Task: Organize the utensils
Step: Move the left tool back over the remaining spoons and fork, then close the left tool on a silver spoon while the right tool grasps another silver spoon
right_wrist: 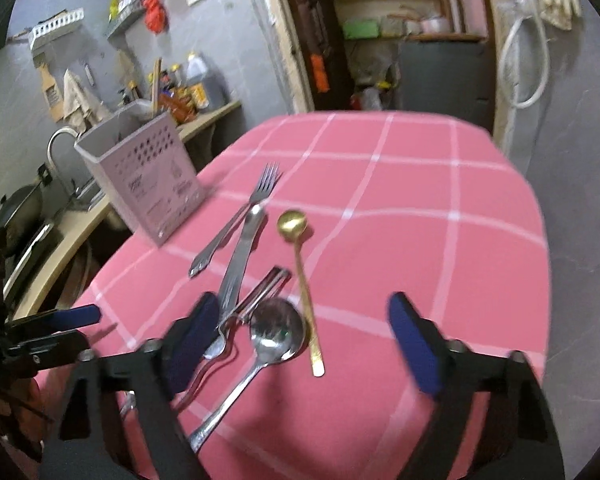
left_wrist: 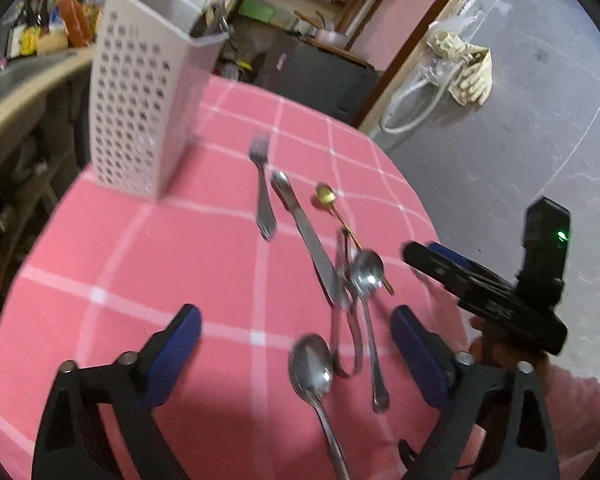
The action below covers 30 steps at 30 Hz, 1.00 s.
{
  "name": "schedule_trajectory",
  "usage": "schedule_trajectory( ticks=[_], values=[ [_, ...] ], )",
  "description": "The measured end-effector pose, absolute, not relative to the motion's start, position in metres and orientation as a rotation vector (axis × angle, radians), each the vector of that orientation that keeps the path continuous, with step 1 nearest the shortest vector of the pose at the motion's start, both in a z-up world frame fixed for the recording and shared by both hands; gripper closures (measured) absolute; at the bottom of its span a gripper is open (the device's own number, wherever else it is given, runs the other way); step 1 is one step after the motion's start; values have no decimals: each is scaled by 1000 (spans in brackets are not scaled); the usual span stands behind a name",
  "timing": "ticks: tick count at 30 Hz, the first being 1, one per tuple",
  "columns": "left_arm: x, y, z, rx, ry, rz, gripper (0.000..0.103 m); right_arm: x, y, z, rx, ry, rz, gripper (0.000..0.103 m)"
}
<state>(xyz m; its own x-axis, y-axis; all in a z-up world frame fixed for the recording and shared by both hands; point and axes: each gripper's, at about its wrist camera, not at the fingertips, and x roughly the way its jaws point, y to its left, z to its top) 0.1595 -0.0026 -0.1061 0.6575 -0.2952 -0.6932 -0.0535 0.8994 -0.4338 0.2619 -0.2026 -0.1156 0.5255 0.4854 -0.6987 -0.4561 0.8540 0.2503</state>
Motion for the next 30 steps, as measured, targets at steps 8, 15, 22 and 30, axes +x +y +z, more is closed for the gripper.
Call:
schedule_trajectory(
  ticks=[8,15,22,30],
  values=[
    [166,-13,-123,-473,915,-250,44,276,-187,-127,7,887,683,59],
    [175,-12,-132,-494,977,-273,56,286,-184,-138,5,941,739,81],
    [182,-17,-136,-450,1029,-317,57,285,-189,-142,32,968,730,92],
    [188,-8,-137,-426,1067,-283,78,282,-189,-143,38,988,718,92]
  ],
)
